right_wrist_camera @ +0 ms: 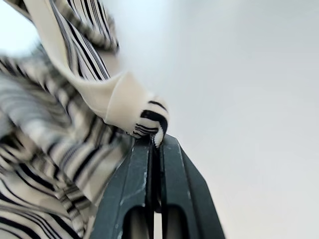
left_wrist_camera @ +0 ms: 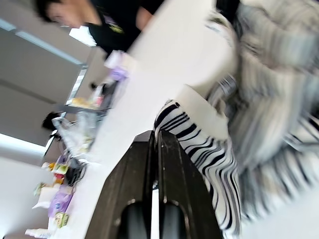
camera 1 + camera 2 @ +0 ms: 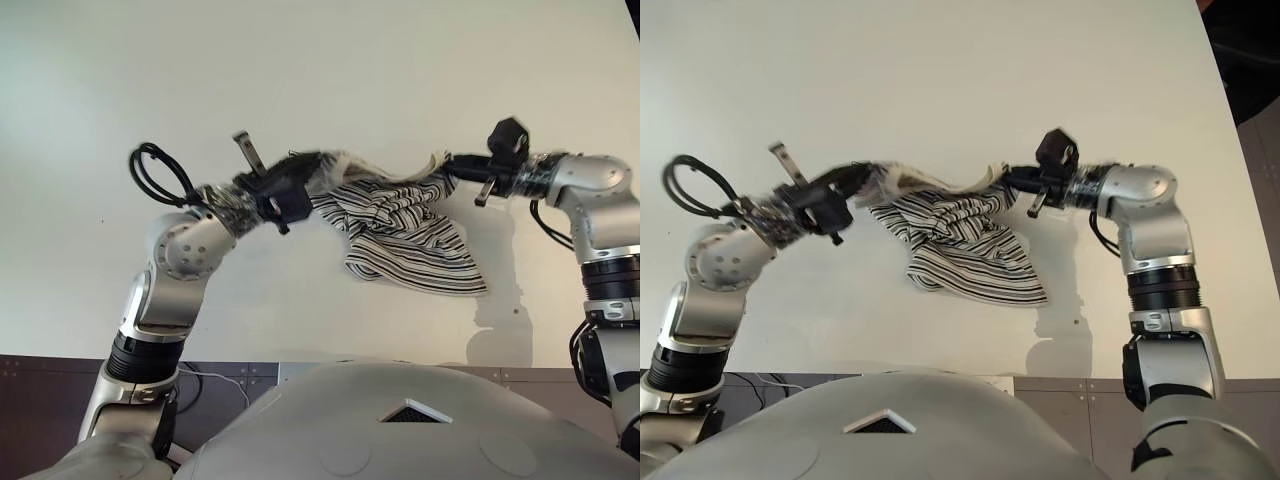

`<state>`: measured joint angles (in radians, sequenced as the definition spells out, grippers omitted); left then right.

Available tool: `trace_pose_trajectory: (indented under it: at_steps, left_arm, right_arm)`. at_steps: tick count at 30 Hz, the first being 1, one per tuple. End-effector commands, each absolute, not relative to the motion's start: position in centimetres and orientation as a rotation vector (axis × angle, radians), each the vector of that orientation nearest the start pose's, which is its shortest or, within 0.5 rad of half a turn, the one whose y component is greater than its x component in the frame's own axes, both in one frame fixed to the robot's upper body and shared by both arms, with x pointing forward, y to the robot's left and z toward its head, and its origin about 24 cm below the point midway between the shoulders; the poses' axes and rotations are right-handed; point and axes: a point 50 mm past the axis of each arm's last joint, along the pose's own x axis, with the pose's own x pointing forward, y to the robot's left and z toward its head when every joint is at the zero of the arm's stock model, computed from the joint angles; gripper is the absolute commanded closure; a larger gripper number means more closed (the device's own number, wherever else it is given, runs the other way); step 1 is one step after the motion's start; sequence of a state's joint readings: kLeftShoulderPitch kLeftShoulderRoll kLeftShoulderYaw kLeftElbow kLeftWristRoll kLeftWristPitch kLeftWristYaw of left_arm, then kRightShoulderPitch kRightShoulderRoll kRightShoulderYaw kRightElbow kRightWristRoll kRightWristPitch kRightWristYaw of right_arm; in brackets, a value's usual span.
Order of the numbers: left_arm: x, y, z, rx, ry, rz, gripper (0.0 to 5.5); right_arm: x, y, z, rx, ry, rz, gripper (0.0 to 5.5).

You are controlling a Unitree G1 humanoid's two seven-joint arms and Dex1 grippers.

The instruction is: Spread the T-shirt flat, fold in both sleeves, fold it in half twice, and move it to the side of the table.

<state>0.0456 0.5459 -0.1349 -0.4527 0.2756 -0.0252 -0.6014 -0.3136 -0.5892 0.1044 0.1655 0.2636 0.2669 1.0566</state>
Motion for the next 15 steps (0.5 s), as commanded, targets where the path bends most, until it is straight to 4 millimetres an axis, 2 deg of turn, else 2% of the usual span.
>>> trace_pose_trajectory:
  at_steps: [1,3,5,7,11,12,15]
  left_arm:
    - [23.0,16.8,13.8,0.694,-0.226,-0.664,5.39]
    - [23.6,17.7,15.0,0.622,-0.260,-0.626,5.39]
    - [24.1,18.7,17.1,0.528,-0.325,-0.598,5.39]
    - [24.0,19.7,21.3,0.361,-0.471,-0.607,5.39]
    - [21.9,21.5,29.5,0.194,-0.781,-0.655,5.39]
    - [21.1,21.6,31.2,0.175,-0.846,-0.677,5.39]
    - [18.8,21.2,34.4,0.143,-0.987,-0.769,5.39]
  right_arm:
    - [27.7,-19.7,12.2,-0.107,0.152,1.109,5.40]
    - [28.0,-19.6,14.7,-0.019,0.053,1.109,5.40]
    - [28.3,-19.9,18.1,0.090,-0.087,1.094,5.40]
    - [27.8,-20.2,23.7,0.196,-0.306,1.110,5.40]
    - [24.9,-21.7,32.7,0.256,-0.669,1.133,5.40]
    - [23.9,-22.0,34.2,0.245,-0.739,1.139,5.40]
    - [20.7,-22.8,37.4,0.185,-0.909,1.140,5.40]
